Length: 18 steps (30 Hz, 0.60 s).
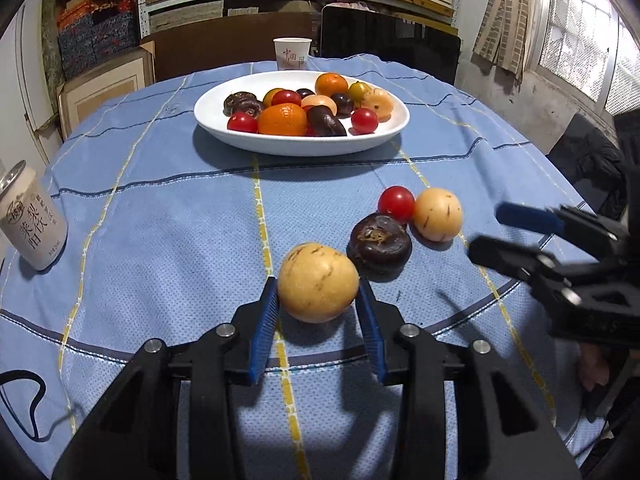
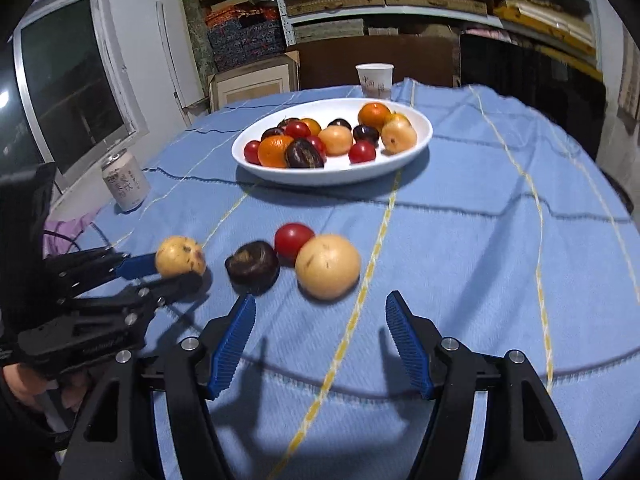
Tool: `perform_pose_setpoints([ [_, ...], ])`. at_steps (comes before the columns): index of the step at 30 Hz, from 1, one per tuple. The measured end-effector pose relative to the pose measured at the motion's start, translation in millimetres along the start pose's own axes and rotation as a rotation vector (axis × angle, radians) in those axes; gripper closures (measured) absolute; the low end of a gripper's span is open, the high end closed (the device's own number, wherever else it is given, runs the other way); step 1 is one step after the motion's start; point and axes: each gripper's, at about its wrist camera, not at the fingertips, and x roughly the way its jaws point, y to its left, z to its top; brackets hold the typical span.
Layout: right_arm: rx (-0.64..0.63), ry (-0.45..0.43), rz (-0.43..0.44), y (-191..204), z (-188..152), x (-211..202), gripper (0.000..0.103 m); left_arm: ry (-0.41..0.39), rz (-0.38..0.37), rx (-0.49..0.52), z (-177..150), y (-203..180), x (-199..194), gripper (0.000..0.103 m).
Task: Organize fruits
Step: 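Move both open tools back to the remaining fruits, then grasp a pale round fruit with the left tool while the right tool grasps a large pale fruit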
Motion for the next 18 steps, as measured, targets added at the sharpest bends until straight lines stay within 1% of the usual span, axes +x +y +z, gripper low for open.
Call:
perform_pose_setpoints([
  [1,0.01,0.014,-0.002,-1.4,3.2,6.3,0.036,0.0,0.0,-0.001,-0.2,0.5,0.0,0.065],
  [4,0.032,0.065,-0.015,-6.5,8.5,24.6,0.041,0.005,-0.008,-0.001,-0.2,0.5,1.0,0.065],
  [5,0.032,0.075,-0.015,-6.6,9.6,28.4,0.046,0.006,-0.009,0.001,-0.7,0.2,1.0,0.065],
  [6,0.027,0.088,-0.019,-6.2,10.9,33.2,0.052,0.008,-0.01,0.003,-0.5,-0.2,1.7,0.065],
  [8,0.009,0.09,-0.014,-4.3,11.5,37.1,0.059,0.009,-0.013,0.005,-0.7,-0.6,1.6,0.065],
  [11,-0.012,0.073,-0.02,-0.3,9.3,36.2,0.059,0.007,-0.015,-0.003,-0.3,1.1,1.0,0.065],
  [15,0.014,0.042,0.002,-6.0,8.6,29.7,0.06,-0.001,-0.018,-0.02,0.0,4.5,-1.4,0.065],
  [18,0.011,0.026,0.008,-5.7,6.2,24.3,0.06,-0.014,-0.018,-0.028,0.3,6.3,-4.5,0.065],
])
